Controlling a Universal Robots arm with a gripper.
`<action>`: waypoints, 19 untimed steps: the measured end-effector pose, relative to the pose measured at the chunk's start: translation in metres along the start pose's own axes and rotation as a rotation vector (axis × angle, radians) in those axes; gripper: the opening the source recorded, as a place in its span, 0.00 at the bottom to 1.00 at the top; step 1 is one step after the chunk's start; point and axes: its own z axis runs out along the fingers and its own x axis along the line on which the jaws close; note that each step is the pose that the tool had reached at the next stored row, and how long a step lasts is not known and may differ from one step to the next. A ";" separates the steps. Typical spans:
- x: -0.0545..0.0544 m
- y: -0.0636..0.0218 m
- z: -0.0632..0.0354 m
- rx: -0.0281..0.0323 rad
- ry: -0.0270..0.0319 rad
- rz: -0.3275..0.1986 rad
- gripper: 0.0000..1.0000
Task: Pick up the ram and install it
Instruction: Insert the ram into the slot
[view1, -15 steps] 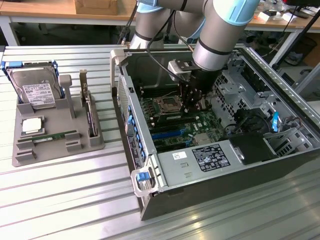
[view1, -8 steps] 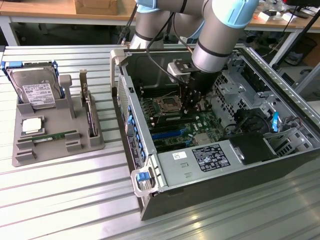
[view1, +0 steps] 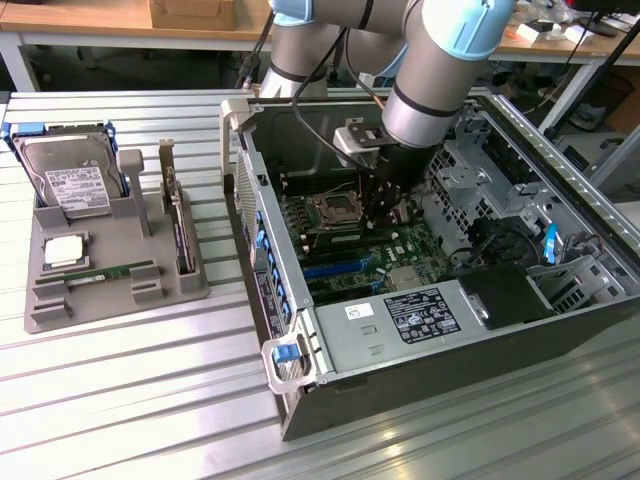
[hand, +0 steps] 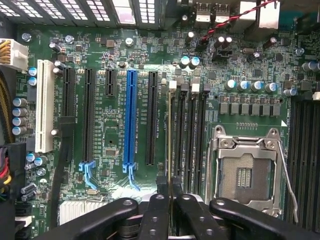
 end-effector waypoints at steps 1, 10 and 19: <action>0.000 0.0000 0.0004 -0.0001 -0.0001 0.000 0.12; -0.002 -0.0002 0.0027 0.0002 -0.0009 0.020 0.12; -0.002 -0.0003 0.0046 0.0002 -0.0008 0.020 0.12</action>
